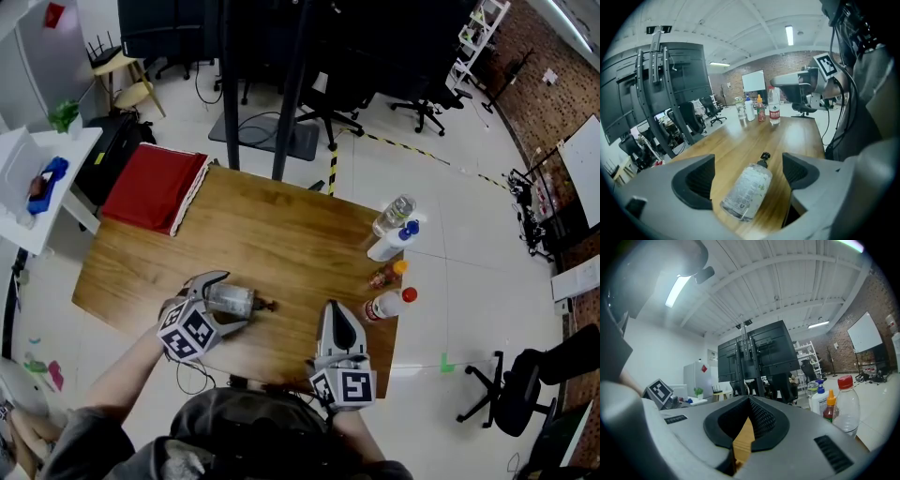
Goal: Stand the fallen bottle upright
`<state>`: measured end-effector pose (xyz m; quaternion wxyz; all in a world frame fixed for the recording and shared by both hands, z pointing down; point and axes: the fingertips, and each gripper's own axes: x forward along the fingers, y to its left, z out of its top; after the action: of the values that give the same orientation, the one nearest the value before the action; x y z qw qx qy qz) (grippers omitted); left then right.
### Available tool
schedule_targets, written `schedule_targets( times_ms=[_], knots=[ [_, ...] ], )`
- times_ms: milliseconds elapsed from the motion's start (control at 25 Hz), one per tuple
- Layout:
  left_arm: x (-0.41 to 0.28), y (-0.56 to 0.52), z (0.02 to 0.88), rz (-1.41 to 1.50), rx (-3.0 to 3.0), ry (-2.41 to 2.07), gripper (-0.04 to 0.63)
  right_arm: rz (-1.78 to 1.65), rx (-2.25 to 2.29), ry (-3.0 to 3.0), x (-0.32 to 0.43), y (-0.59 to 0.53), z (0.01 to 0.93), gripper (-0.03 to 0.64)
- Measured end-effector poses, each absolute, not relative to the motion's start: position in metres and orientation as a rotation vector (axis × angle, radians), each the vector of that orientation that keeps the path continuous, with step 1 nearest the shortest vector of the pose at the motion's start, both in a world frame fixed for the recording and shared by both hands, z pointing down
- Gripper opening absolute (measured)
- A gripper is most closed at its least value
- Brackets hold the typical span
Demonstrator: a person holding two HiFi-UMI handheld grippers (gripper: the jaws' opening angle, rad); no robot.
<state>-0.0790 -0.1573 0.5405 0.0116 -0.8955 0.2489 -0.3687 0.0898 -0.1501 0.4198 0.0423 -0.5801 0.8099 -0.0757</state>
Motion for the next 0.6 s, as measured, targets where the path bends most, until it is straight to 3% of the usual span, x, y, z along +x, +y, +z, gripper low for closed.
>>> schedule_targets(
  times_ms=[600],
  knots=[
    [-0.074,-0.154,0.610,-1.628,-2.505,0.220,0.477,-0.269,-1.790,2.486,0.088,-0.166,0.433,0.009]
  ],
)
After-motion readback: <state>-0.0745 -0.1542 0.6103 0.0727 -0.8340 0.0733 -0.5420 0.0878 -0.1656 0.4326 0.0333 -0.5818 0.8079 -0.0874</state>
